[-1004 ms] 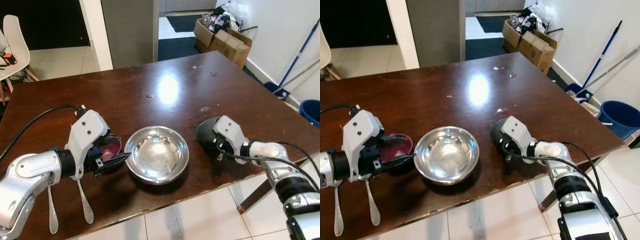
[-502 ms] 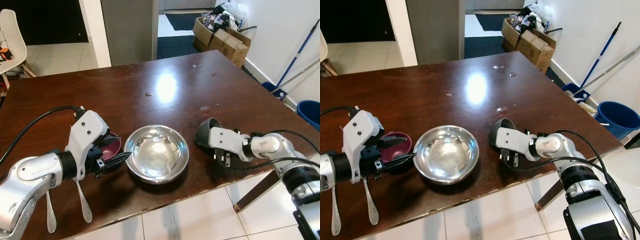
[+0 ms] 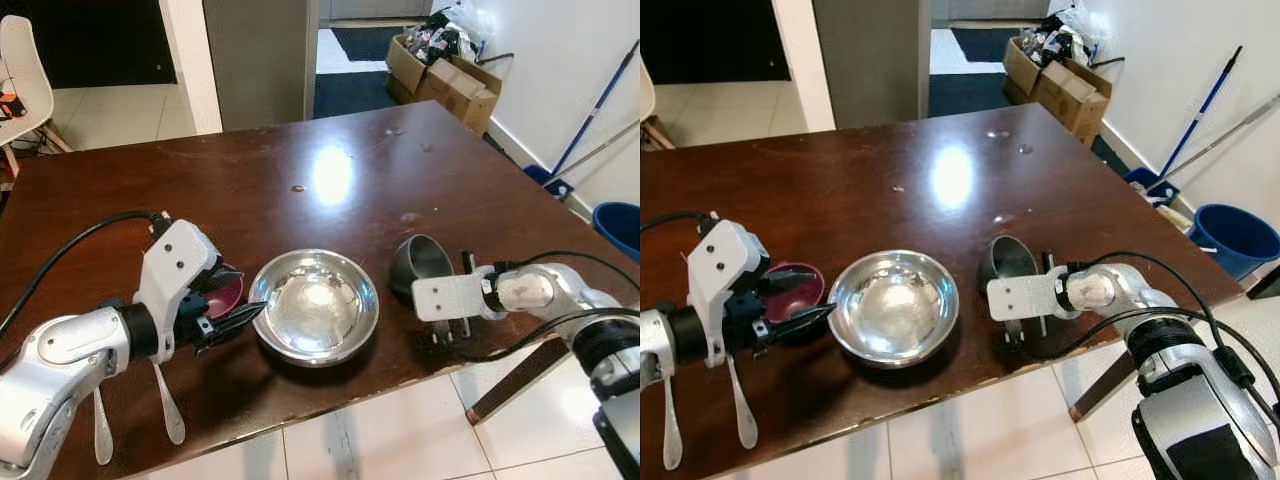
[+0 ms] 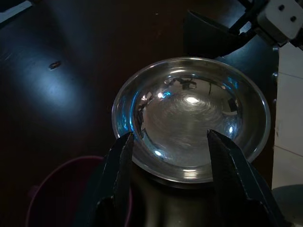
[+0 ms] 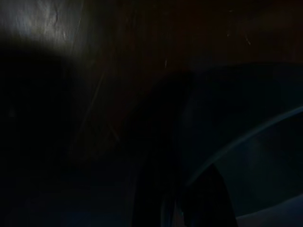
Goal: Setting the table
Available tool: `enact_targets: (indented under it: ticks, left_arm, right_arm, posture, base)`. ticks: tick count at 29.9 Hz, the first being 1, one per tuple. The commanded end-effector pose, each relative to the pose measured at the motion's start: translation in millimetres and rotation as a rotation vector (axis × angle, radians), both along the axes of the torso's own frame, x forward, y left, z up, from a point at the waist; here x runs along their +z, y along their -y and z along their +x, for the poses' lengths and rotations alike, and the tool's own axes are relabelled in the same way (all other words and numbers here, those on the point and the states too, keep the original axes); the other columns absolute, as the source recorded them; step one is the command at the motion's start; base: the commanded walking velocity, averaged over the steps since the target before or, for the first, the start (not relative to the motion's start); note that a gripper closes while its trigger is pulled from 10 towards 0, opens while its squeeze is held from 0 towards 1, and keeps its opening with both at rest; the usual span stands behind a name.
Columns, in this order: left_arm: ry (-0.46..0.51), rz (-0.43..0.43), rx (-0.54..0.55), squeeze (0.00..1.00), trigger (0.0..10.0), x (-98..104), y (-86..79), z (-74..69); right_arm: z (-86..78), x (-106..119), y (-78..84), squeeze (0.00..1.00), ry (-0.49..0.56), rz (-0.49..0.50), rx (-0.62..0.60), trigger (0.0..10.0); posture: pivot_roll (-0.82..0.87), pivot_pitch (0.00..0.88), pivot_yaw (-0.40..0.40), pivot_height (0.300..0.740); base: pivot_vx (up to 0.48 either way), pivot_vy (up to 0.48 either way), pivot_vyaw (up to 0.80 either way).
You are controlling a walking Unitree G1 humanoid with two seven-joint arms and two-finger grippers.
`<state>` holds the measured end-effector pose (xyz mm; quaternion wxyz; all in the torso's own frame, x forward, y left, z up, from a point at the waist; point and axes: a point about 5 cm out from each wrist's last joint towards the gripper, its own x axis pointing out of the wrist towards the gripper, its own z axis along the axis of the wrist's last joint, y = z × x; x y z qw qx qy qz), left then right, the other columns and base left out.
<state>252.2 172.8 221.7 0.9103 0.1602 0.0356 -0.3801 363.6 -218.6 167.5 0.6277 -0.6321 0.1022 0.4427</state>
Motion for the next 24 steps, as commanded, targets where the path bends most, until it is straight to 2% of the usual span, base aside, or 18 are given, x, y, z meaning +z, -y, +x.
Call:
enact_targets:
  ticks: [1, 11, 12, 14, 15, 16, 17, 24]
  left_arm:
    - [-0.022, 0.002, -0.004, 0.00, 10.0, -4.7, 1.0, -2.7]
    - [-0.024, -0.004, -0.001, 0.00, 10.0, -6.4, 2.5, -3.3]
    - [-0.024, -0.004, 0.000, 0.00, 10.0, -6.7, 3.1, -3.5]
    - [-0.024, -0.005, 0.000, 0.00, 10.0, -6.8, 3.2, -3.6]
    - [-0.024, -0.005, 0.000, 0.00, 10.0, -6.8, 3.4, -3.8]
    - [-0.024, -0.006, 0.000, 0.00, 10.0, -6.9, 3.4, -4.0]
    - [-0.024, -0.006, 0.000, 0.00, 10.0, -7.0, 3.4, -4.2]
    - [-0.026, -0.008, -0.002, 0.00, 10.0, -7.9, 4.1, -4.4]
  right_arm:
    - [-8.0, -16.4, 11.2, 0.00, -0.069, -0.077, -0.009, 10.0]
    - [-6.8, -15.0, 11.5, 0.00, 0.006, -0.155, 0.054, 10.0]
    - [-4.4, -14.6, 7.2, 0.13, 0.053, -0.144, 0.065, 10.0]
    - [-3.7, -14.3, 5.8, 0.13, 0.071, -0.140, 0.069, 10.0]
    - [-3.2, -14.3, 5.0, 0.41, 0.080, -0.139, 0.072, 10.0]
    - [-2.7, -14.2, 4.4, 0.94, 0.093, -0.141, 0.075, 10.0]
    - [-2.2, -14.0, 4.2, 1.00, 0.103, -0.140, 0.075, 10.0]
    - [2.7, -7.4, 1.4, 1.00, 0.221, -0.134, 0.091, 10.0]
  posture:
    - [0.03, 0.096, 0.054, 0.740]
    - [0.02, 0.095, 0.050, 0.740]
    - [0.03, 0.093, 0.049, 0.740]
    - [0.03, 0.093, 0.049, 0.740]
    - [0.03, 0.092, 0.050, 0.740]
    - [0.03, 0.091, 0.050, 0.740]
    - [0.03, 0.089, 0.050, 0.740]
    - [0.03, 0.084, 0.052, 0.740]
  base:
    - [0.000, 0.000, 0.00]
    - [0.000, 0.000, 0.00]
    - [0.000, 0.000, 0.00]
    - [0.000, 0.000, 0.00]
    - [0.000, 0.000, 0.00]
    - [0.000, 0.000, 0.00]
    - [0.000, 0.000, 0.00]
    - [0.000, 0.000, 0.00]
